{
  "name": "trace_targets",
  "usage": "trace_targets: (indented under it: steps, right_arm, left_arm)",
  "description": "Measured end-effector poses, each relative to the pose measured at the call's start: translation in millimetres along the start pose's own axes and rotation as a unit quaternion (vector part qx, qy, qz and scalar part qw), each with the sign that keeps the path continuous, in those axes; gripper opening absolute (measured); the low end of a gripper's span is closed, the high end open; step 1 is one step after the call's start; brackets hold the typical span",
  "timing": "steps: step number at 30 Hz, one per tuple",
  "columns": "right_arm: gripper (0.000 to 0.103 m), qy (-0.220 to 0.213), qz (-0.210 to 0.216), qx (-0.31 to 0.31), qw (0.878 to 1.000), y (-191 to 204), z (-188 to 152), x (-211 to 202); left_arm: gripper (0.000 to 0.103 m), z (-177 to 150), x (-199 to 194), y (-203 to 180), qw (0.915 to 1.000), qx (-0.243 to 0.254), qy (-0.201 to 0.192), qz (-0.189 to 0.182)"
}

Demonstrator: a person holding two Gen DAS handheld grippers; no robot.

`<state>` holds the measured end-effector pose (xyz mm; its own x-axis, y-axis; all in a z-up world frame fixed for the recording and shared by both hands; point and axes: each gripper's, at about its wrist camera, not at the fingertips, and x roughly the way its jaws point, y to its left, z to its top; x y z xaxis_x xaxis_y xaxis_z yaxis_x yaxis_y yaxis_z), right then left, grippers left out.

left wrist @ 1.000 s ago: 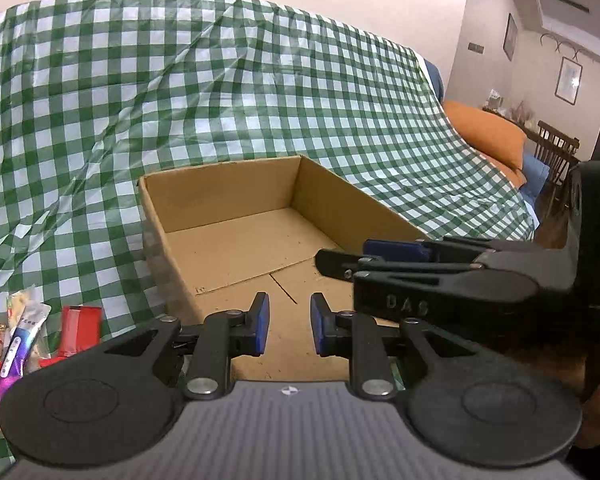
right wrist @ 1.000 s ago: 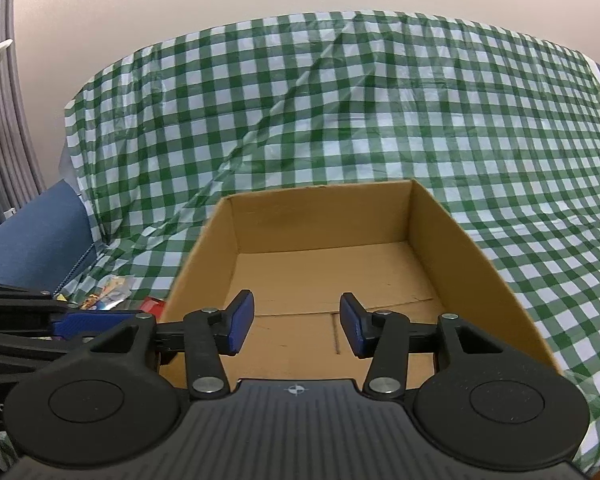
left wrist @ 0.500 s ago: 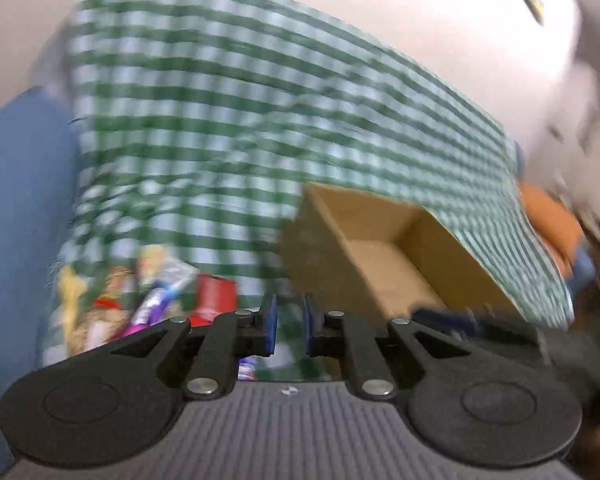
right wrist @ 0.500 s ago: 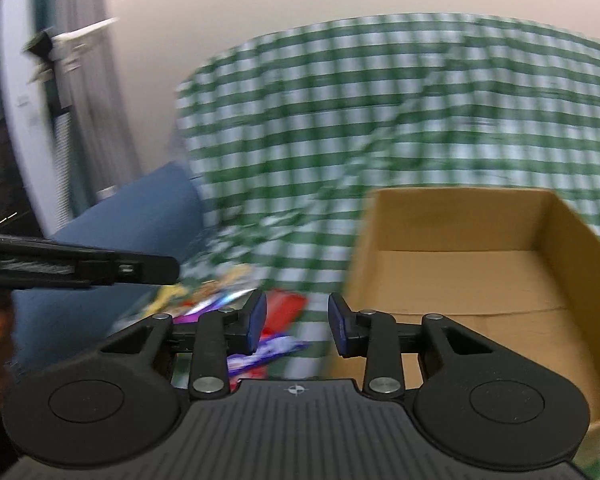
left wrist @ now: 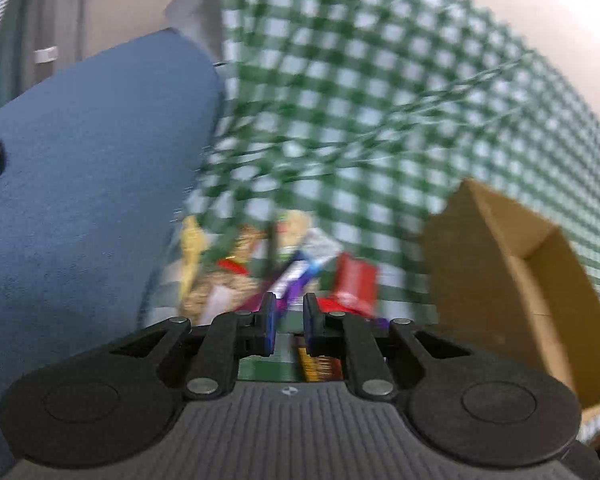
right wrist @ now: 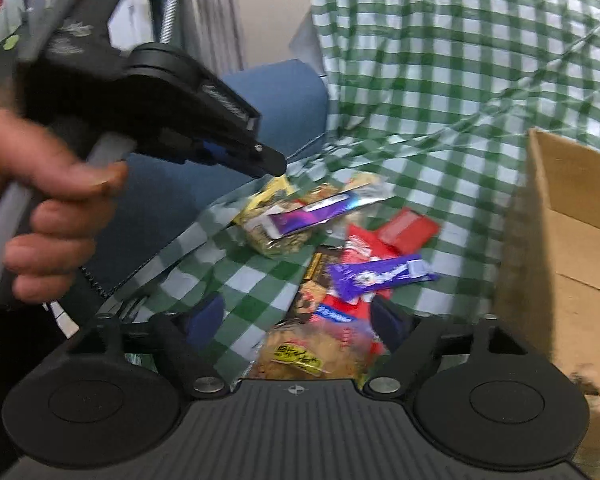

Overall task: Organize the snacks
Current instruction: 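Move both grippers over to the snack pile beside the box, then grasp the purple tube snack with the left gripper while the right grasps the cookie bag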

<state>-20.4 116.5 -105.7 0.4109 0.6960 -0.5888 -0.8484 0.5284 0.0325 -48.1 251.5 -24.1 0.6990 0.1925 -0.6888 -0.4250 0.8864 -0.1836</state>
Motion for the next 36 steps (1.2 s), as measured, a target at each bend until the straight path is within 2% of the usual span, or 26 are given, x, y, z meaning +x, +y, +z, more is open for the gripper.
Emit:
trace_targets:
  steps: [3, 6, 8, 11, 16, 21, 25, 28, 30, 33, 35, 36]
  right_arm:
    - [0.088, 0.014, 0.0, -0.012, 1.0, 2, -5, 22]
    - [0.089, 0.029, 0.008, -0.011, 0.999, 0, 2, 45]
    - [0.094, 0.029, 0.017, -0.011, 0.999, 0, 9, 59]
    - [0.094, 0.046, 0.012, -0.021, 0.999, 5, 17, 84]
    - [0.094, 0.079, -0.004, -0.051, 0.996, 11, 29, 125]
    - [0.092, 0.093, 0.004, -0.042, 0.995, 14, 44, 155]
    - [0.081, 0.093, 0.019, -0.032, 0.995, 12, 62, 182]
    - [0.077, 0.092, 0.026, -0.026, 0.995, 7, 75, 200]
    - [0.074, 0.086, 0.029, -0.025, 0.996, 7, 71, 192]
    - [0.071, 0.082, 0.034, -0.021, 0.996, 6, 79, 203]
    - [0.069, 0.075, 0.037, -0.017, 0.996, 11, 55, 175]
    - [0.068, 0.071, 0.037, -0.015, 0.997, 9, 57, 178]
  left_arm:
    - [0.017, 2, 8, 7, 0.9998, -0.007, 0.015, 0.008]
    - [0.031, 4, 20, 7, 0.9996, 0.004, 0.026, 0.011]
    - [0.04, 4, 29, 2, 0.999, 0.02, 0.035, 0.017]
    - [0.049, 2, 44, -9, 0.9967, 0.055, 0.049, 0.034]
    - [0.059, 1, 62, -27, 0.9927, 0.1, 0.049, 0.047]
    - [0.06, 2, 84, -44, 0.9864, 0.137, 0.06, 0.067]
    - [0.06, 2, 102, -52, 0.9827, 0.155, 0.072, 0.072]
    - [0.062, 2, 110, -55, 0.9805, 0.163, 0.076, 0.079]
    - [0.062, 3, 112, -55, 0.9812, 0.159, 0.077, 0.077]
    - [0.063, 4, 114, -55, 0.9817, 0.156, 0.077, 0.078]
    - [0.063, 4, 113, -56, 0.9817, 0.155, 0.077, 0.079]
    - [0.063, 4, 114, -56, 0.9817, 0.155, 0.077, 0.078]
